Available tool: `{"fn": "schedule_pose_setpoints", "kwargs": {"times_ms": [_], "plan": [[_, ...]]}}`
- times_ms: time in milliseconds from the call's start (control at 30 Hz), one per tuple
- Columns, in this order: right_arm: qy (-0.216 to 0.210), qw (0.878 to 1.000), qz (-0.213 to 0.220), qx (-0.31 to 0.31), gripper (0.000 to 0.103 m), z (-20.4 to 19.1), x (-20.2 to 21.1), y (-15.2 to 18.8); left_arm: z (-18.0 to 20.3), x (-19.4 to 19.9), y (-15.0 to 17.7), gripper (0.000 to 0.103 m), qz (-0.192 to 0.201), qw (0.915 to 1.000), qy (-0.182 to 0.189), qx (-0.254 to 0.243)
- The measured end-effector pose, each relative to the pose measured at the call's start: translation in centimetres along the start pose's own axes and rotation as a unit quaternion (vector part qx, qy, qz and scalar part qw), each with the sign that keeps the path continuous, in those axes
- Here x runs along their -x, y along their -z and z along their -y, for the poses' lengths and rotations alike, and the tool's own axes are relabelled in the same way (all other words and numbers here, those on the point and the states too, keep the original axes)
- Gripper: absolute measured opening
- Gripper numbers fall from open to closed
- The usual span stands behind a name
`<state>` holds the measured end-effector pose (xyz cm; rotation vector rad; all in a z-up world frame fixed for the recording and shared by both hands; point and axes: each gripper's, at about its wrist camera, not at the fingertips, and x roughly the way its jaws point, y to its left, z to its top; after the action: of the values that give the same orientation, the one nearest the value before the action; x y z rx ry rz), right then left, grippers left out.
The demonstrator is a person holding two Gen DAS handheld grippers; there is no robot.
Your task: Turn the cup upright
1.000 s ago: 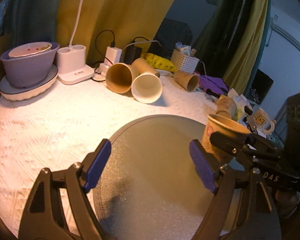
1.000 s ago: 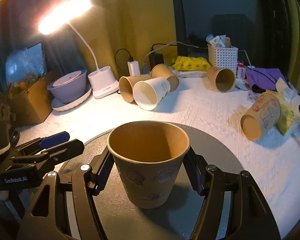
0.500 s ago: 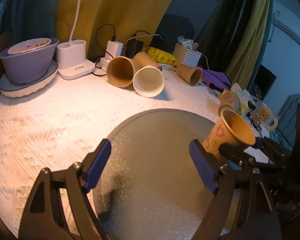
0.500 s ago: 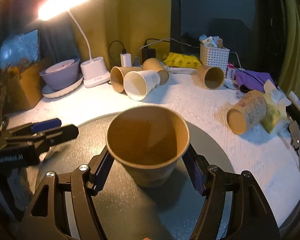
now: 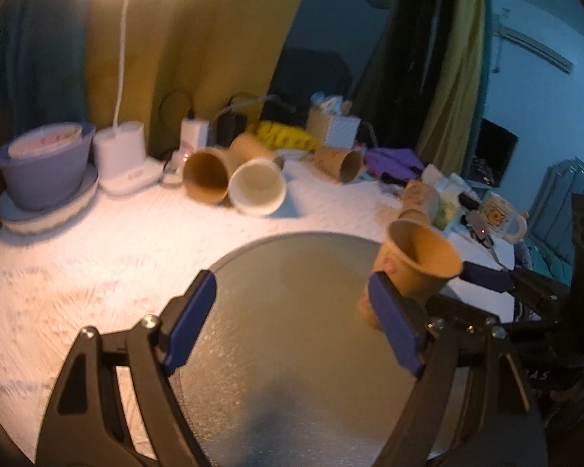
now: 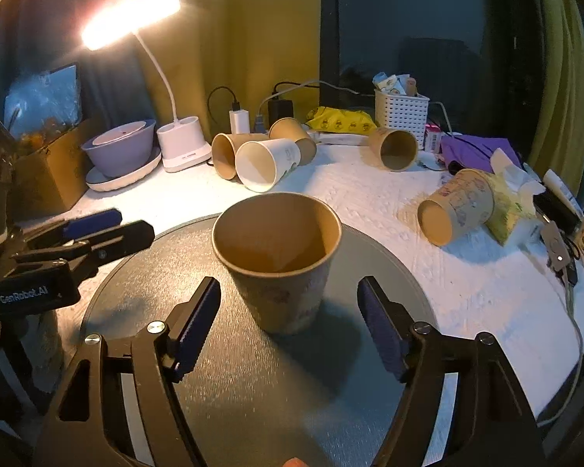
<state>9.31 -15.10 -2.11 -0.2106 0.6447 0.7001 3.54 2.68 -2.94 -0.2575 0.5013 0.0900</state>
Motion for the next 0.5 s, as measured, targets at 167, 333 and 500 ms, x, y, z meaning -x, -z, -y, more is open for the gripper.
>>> {"fn": "schedule_pose_setpoints", "kwargs": {"times_ms": [167, 333, 500], "plan": [[0.01, 1.0, 0.012, -0.002, 0.076, 0.1, 1.7, 0.3, 1.6, 2.2, -0.1, 0.082, 0.048, 0.9982, 0.018, -0.031], [0.023, 0.999, 0.043, 0.002, 0.076, 0.2, 4.0, 0.5, 2.9, 4.0, 0.0, 0.082, 0.086, 0.9939, 0.039, -0.058], [0.028, 0.997, 0.063, 0.016, 0.076, -0.3, 5.6, 0.5, 3.9, 5.3, 0.1, 0.082, 0.11, 0.9899, 0.05, -0.075]]}}
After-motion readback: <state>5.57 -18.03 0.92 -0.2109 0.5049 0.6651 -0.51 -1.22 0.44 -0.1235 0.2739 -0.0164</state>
